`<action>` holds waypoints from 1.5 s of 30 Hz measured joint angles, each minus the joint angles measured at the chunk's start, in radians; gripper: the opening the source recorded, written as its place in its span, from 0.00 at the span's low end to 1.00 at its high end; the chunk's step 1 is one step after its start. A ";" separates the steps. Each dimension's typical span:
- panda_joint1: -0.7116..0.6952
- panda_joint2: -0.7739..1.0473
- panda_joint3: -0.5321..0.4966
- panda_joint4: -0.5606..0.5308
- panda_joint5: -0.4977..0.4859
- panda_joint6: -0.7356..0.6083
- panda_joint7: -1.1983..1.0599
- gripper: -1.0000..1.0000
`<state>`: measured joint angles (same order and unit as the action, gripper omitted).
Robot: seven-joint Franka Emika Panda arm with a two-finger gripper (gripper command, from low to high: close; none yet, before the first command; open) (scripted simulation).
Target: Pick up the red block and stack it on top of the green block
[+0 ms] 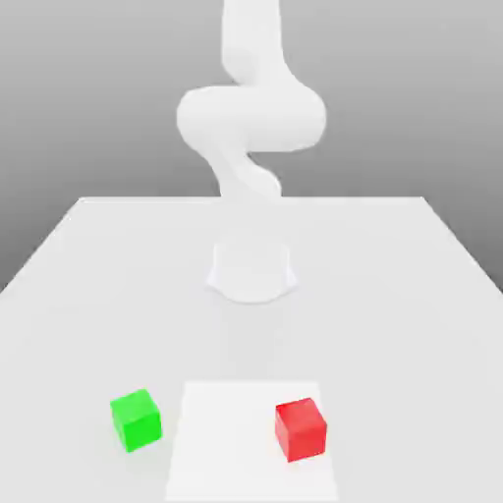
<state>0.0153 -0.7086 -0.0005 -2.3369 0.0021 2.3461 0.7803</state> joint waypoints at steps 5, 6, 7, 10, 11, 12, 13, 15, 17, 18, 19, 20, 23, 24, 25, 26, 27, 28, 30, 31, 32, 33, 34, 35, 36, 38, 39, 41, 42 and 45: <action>0.029 0.187 0.002 -0.076 0.005 0.094 -0.041 0.50; 0.034 0.224 0.003 -0.090 0.006 0.113 -0.049 0.50; 0.039 0.260 0.004 -0.105 0.007 0.131 -0.057 0.50; 0.052 0.369 0.010 -0.149 0.011 0.186 -0.081 0.50; 0.056 0.405 0.011 -0.164 0.011 0.205 -0.089 0.50; 0.060 0.441 0.014 -0.178 0.012 0.223 -0.097 0.50; 0.062 0.478 0.018 -0.193 0.012 0.241 -0.104 0.50; 0.069 0.550 0.024 -0.222 0.012 0.278 -0.118 0.50; 0.077 0.623 0.029 -0.252 0.009 0.314 -0.130 0.50; 0.082 0.659 0.032 -0.266 0.006 0.333 -0.135 0.50; 0.086 0.695 0.034 -0.281 0.003 0.351 -0.140 0.50; 0.091 0.731 0.035 -0.295 -0.002 0.369 -0.144 0.50; 0.096 0.840 0.034 -0.312 -0.015 0.442 -0.147 0.50; 0.098 0.876 0.031 -0.309 -0.018 0.471 -0.145 0.50; 0.100 0.913 0.028 -0.305 -0.022 0.501 -0.143 0.50; 0.102 0.949 0.025 -0.300 -0.025 0.532 -0.141 0.50; 0.105 0.985 0.022 -0.295 -0.027 0.562 -0.139 0.50; 0.107 1.006 0.020 -0.292 -0.029 0.580 -0.138 0.00; 0.107 1.006 0.020 -0.292 -0.029 0.580 -0.138 0.00; 0.107 1.006 0.020 -0.292 -0.030 0.580 -0.137 0.00; 0.107 1.006 0.020 -0.292 -0.030 0.579 -0.136 0.00; 0.107 1.006 0.020 -0.292 -0.031 0.579 -0.136 0.00; 0.107 1.016 0.020 -0.290 -0.032 0.588 -0.135 0.00; 0.105 1.004 0.021 -0.292 -0.032 0.577 -0.135 0.00; 0.103 0.979 0.024 -0.296 -0.030 0.557 -0.137 0.00; 0.099 0.915 0.029 -0.305 -0.023 0.502 -0.142 0.00; 0.098 0.881 0.031 -0.310 -0.020 0.473 -0.145 0.00; 0.092 0.815 0.029 -0.320 -0.013 0.417 -0.160 0.00; 0.068 0.797 0.015 -0.323 -0.012 0.402 -0.193 0.00; -0.032 0.760 -0.034 -0.328 -0.014 0.370 -0.317 0.00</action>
<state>-0.0171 0.0509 -0.0341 -2.6648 -0.0122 2.7157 0.4637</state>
